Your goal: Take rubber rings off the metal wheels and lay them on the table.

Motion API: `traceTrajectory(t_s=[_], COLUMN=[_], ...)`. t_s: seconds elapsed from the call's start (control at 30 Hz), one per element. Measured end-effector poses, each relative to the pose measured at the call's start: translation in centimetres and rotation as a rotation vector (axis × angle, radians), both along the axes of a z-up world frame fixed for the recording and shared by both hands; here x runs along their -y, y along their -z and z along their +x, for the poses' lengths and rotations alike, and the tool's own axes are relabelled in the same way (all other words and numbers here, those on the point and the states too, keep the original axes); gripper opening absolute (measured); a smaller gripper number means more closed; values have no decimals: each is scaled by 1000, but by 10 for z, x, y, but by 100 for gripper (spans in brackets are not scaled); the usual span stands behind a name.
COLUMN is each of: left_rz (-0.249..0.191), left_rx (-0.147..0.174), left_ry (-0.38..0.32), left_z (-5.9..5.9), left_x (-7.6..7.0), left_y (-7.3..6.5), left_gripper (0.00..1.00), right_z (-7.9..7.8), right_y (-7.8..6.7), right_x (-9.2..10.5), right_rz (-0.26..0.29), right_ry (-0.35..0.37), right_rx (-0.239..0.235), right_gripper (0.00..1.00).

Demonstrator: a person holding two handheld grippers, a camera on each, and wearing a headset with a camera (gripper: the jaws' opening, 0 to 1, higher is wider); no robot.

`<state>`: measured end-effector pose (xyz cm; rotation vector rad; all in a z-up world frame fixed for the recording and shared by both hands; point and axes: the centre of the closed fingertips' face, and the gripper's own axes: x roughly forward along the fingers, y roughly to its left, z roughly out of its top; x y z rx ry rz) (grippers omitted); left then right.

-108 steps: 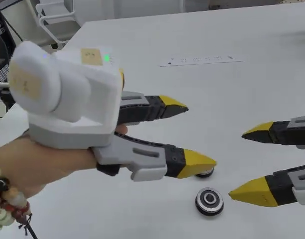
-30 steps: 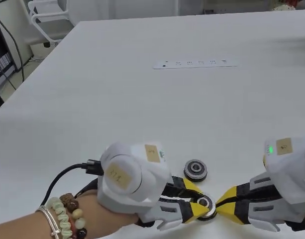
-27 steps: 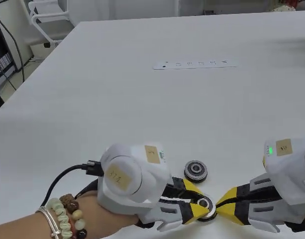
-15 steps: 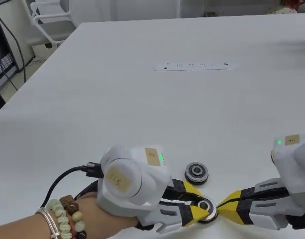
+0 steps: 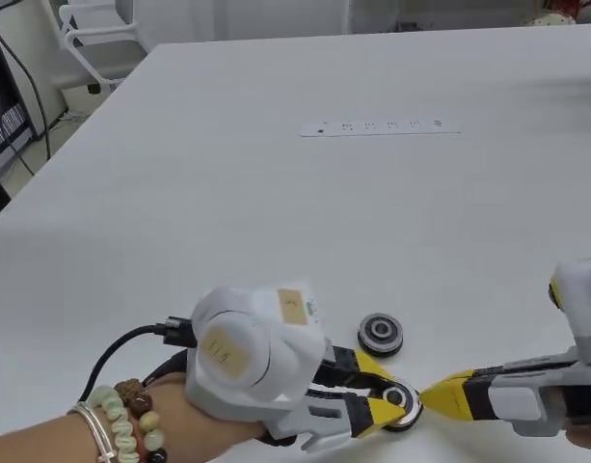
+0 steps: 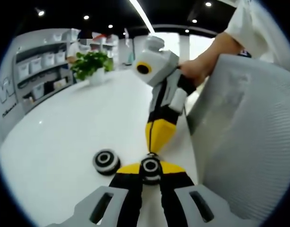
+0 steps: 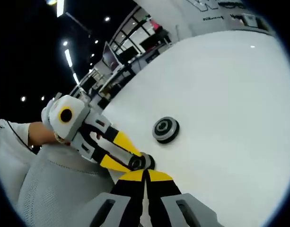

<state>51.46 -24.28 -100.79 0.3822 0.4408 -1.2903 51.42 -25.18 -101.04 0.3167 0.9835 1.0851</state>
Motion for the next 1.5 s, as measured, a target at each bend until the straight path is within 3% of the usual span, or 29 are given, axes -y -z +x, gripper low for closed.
traceTrajectory(t_s=[0.3,0.47,0.57,1.0,1.17,1.23,1.3,1.5], left_rz=[-9,-7,-9,-11,-11,-11,-10,-8], left_rx=[15,20,20,26,27,28,29,9], left_ry=[4,3,4,6,6,6,5,-13], left_z=[0,0,0,0,0,0,0,1], left_x=[1,1,1,1,1,2,2,2], left_y=[0,0,0,0,0,0,0,0], left_gripper=[14,14,14,14,14,14,14,14], right_z=[-5,-6,-7,-6,-7,-10,-8,-3], right_y=[-1,-3,-5,-7,-10,-17,-14,-6], right_x=[-5,-8,-9,-12,-15,-20,-19,-10], right_rz=[32,42,65,74,99,140,111,67], right_ry=[13,11,24,9,3,-15,-21,12], right_rx=[-48,-47,-75,-61,-69,-84,-48,-49], right_gripper=[0,0,0,0,0,0,0,0])
